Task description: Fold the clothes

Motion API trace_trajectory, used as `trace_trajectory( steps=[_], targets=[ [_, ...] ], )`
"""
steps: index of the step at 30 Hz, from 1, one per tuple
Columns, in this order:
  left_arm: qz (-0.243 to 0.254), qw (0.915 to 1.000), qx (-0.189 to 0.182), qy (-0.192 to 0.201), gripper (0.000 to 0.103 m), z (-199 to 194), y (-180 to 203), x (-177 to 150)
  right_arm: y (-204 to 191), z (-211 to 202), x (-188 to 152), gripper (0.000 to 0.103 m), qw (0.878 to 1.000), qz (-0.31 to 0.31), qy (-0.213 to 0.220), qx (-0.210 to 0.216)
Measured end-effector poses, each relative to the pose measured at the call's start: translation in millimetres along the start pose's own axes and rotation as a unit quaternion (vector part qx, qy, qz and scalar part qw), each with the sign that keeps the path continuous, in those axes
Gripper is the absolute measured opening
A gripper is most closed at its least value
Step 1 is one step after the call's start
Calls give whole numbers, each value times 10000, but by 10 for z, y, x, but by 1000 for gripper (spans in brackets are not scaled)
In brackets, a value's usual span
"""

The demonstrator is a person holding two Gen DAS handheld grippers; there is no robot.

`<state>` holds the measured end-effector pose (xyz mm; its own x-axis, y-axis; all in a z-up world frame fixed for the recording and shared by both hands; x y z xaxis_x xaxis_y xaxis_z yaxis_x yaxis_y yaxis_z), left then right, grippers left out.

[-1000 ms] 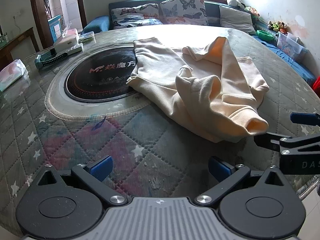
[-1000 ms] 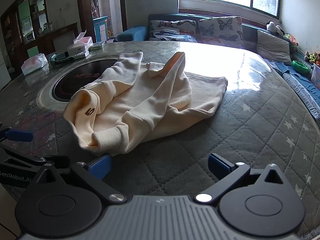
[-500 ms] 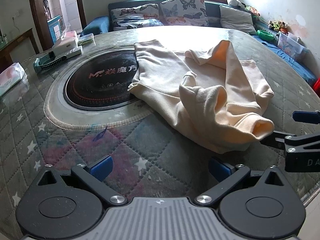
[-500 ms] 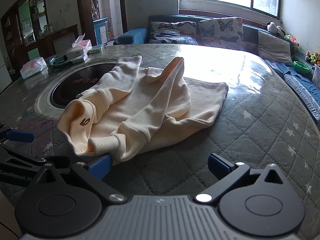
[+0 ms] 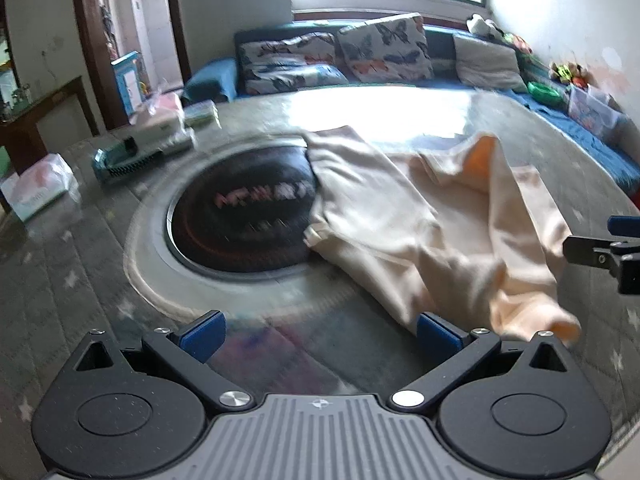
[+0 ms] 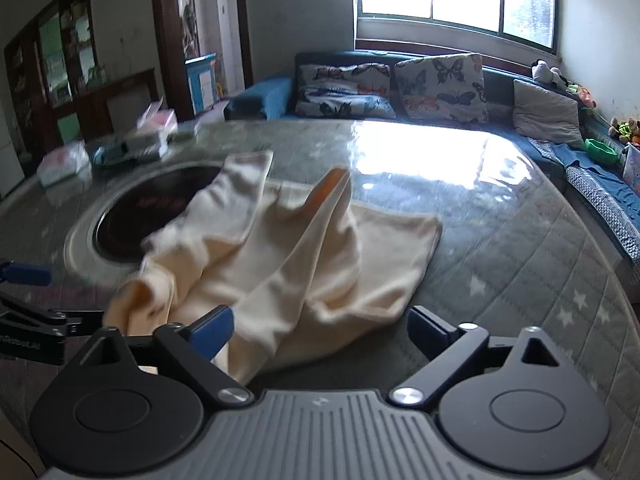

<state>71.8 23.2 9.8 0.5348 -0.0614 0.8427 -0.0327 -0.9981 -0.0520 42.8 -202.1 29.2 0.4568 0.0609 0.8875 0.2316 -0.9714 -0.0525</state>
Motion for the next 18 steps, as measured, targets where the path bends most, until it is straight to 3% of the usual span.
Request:
trace_trajectory(
  steps=[5, 12, 18],
  targets=[
    [29, 9997, -46, 241, 103, 87, -29, 244, 90, 272, 195, 78, 9998, -96, 77, -122],
    [252, 9967, -631, 449, 102, 370, 235, 489, 139, 818, 454, 62, 10000, -53, 65, -13],
    [403, 9901, -1343, 119, 85, 773, 479, 499, 168, 1293, 507, 44, 9998, -60, -167, 3]
  ],
)
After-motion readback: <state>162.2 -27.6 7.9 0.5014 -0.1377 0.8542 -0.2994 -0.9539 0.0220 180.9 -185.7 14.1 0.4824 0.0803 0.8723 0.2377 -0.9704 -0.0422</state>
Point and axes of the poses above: each gripper's, at about its wrist camera, not at the fingertips, and z roughly the way its jaws point, y to its right, x to its top, the point moved 3 cm from there along z, roughly the way its jaws point, and after that the axes turned 14 degrees about y, right-handed, at the moved point
